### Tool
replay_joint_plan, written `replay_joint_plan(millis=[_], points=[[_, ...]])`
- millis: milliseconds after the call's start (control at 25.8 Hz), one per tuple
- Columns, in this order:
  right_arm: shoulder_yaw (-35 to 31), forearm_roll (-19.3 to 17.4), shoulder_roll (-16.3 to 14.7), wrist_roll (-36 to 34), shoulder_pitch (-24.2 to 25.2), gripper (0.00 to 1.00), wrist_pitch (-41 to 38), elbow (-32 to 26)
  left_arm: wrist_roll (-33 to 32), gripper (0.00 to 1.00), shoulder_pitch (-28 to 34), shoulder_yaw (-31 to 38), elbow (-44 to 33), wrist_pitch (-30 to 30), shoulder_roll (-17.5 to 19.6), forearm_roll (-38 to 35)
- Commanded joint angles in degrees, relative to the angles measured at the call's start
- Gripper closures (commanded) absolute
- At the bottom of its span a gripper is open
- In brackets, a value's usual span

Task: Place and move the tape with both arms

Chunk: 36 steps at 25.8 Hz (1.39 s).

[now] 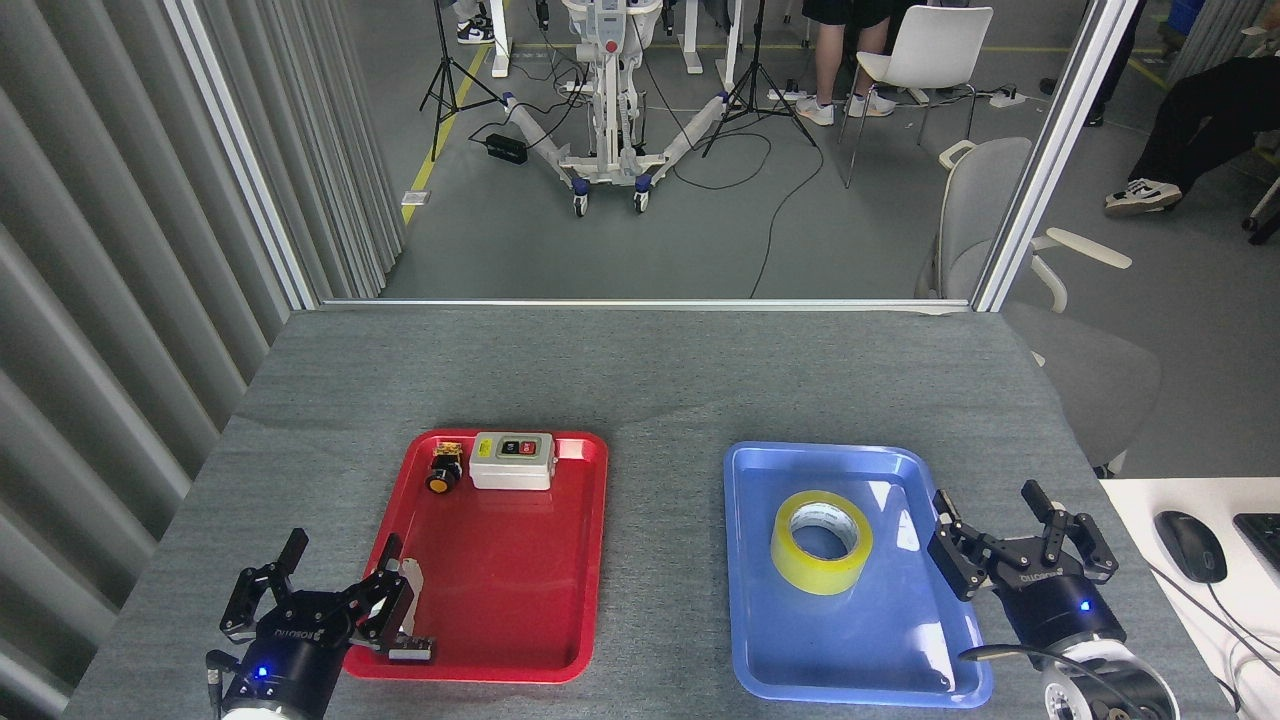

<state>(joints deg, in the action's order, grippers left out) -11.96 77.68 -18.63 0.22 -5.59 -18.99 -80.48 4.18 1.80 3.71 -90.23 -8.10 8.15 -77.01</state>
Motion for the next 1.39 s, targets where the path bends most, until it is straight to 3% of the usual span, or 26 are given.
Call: replay_joint_plan(millis=[0, 116, 349, 465, 620, 930, 1356], points=[[-3.59, 2.65, 1.22, -2.77, 2.87, 0.02, 1.5, -1.61, 0.13, 0.0, -0.04, 0.16, 0.15, 0.01, -0.06, 0.11], [-5.26, 3.88, 3.34, -4.61, 4.45, 0.02, 2.38, -1.87, 0.13, 0.0, -0.74, 0.07, 0.85, 0.01, -0.15, 0.19], [-5.18, 3.79, 2.98, -4.88, 8.67, 0.02, 2.91, -4.59, 0.22, 0.0, -0.83, -0.01, 2.69, -0.08, -0.85, 1.07], [-3.07, 3.36, 1.23, -4.79, 11.48, 0.02, 5.81, -7.41, 0.13, 0.0, -0.83, 0.25, 3.57, 0.01, -1.29, 1.34], [3.17, 3.27, -0.44, -4.88, 11.57, 0.01, 10.38, -9.34, 0.13, 0.0, -0.92, 0.87, 4.63, -0.08, -1.29, 1.34], [3.17, 3.35, 0.35, -5.05, 12.89, 0.01, 10.73, -9.61, 0.31, 0.0, -1.62, 1.22, 4.45, -0.08, -1.2, 1.69], [3.0, 2.92, 2.28, -10.33, 15.08, 0.0, 11.44, -10.05, 1.27, 0.0, -1.54, 1.13, 4.36, -0.17, -1.29, 1.51]])
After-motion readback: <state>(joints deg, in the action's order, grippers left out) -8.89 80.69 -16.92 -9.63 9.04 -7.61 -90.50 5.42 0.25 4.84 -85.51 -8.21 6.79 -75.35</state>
